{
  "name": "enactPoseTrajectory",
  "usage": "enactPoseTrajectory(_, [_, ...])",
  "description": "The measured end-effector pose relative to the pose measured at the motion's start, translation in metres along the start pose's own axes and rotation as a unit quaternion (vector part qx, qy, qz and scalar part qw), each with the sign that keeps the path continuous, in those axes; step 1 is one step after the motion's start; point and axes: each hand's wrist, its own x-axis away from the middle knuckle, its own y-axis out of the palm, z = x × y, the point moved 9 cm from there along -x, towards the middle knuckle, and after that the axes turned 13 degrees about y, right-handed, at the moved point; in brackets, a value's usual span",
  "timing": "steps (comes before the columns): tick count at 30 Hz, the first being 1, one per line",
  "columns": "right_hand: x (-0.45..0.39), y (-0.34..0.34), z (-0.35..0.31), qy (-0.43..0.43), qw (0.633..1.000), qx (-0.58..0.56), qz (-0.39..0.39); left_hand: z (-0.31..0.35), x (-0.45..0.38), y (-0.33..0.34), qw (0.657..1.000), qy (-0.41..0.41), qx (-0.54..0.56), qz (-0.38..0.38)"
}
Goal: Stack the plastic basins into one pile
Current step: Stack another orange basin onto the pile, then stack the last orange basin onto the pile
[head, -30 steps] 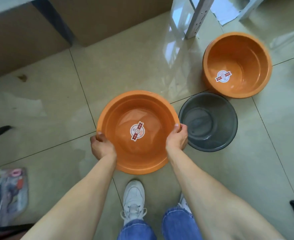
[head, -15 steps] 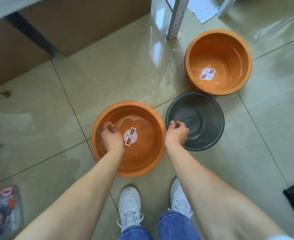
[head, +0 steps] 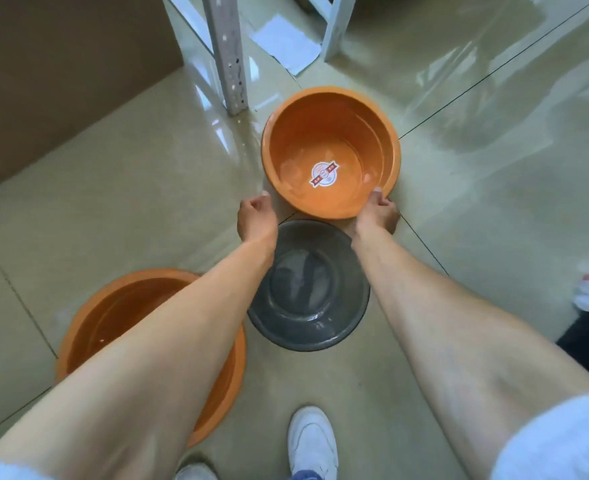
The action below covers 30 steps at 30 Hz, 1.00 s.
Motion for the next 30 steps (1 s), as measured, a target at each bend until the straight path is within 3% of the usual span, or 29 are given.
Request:
enactPoseTrajectory(4, [-0.054, 0.001, -0.015, 0.019, 1.0, 0.009, 0.001, 0.003, -0.037, 0.029, 0.999, 0.001, -0.037, 0.013])
enactPoseTrajectory(12, [-0.118, 0.039, -0.032, 0.021, 0.994, -0.032, -0.104, 0.022, -0.104, 0.07, 0.999, 0.039, -0.002, 0.031])
enactPoseTrajectory(21, [-0.117, 0.053, -0.035, 0.04, 0.987, -0.08, -0.131, 0.018, -0.105, 0.068, 0.996, 0.048, 0.005, 0.075])
enactPoseTrajectory(30, [-0.07, 0.038, -0.04, 0.034, 0.989, -0.072, -0.127, 0.039, -0.068, 0.019, 0.991, 0.051, 0.029, 0.117])
